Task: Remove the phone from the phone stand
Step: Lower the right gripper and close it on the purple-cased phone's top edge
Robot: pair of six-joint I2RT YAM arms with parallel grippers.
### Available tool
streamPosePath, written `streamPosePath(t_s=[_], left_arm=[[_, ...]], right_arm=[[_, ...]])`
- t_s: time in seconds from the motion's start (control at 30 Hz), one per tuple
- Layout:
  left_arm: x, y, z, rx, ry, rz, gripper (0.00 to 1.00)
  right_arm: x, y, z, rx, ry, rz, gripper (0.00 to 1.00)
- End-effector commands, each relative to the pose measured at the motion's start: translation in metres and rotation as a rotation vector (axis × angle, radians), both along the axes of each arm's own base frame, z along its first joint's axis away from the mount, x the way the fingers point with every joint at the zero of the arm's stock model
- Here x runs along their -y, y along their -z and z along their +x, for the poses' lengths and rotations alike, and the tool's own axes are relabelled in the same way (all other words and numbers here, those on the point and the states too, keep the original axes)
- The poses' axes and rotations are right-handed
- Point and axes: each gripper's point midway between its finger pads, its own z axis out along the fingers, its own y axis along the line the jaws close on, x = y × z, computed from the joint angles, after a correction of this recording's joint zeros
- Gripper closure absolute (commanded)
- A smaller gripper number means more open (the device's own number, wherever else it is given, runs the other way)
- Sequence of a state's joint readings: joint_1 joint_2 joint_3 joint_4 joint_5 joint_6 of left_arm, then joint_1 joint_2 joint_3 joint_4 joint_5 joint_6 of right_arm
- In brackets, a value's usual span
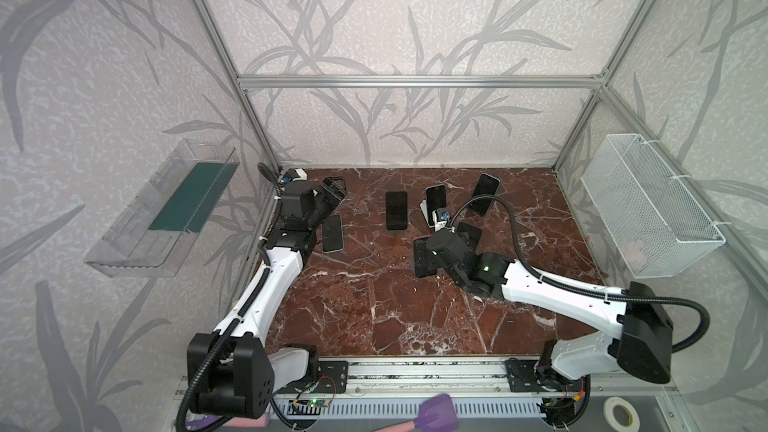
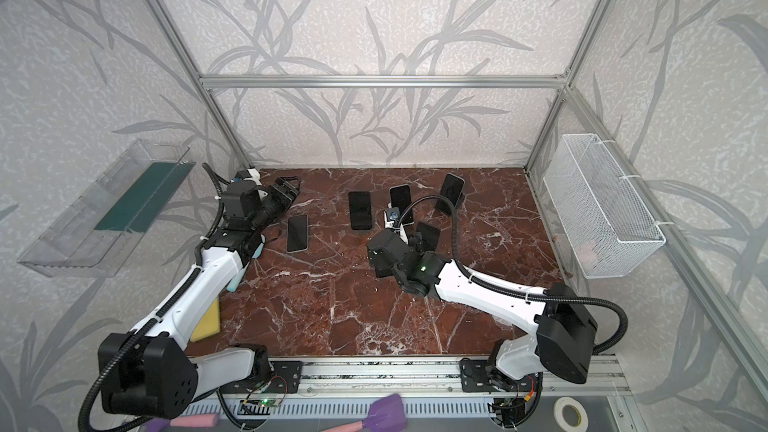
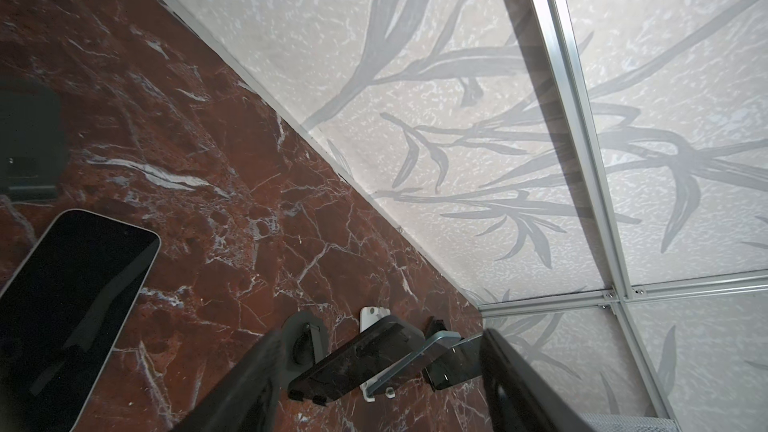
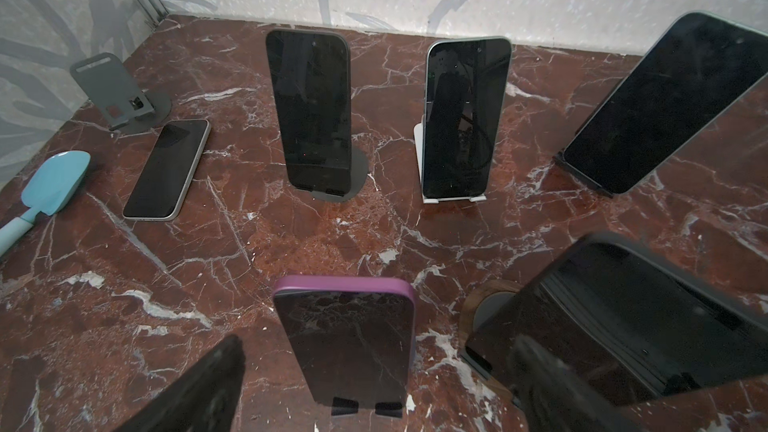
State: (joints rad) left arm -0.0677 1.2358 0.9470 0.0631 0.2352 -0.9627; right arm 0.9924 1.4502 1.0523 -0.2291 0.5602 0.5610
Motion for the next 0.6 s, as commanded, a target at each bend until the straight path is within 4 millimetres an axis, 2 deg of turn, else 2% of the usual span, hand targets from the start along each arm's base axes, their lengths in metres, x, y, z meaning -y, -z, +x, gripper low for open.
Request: streamPosePath(t_s=[0.0,0.4,0.57], left_arm=[[0.004,-0.002,0.005,0.004,0.025,-0.064,0.26],[0.0,0.006,0.009,0.004,0.02,-0.073,0.26],[0.0,0.009,0.01,-0.002,0.02,-0.08,0.27]], right_arm=[[-0.012,-0.014,0.009,0.036,0.023,0.043,0.01],[-0.025,0.001,0.018,0.032,0.009,0.04,0.01],[-0.022,0.006,0.022,0.046,0.032,0.013,0.01]])
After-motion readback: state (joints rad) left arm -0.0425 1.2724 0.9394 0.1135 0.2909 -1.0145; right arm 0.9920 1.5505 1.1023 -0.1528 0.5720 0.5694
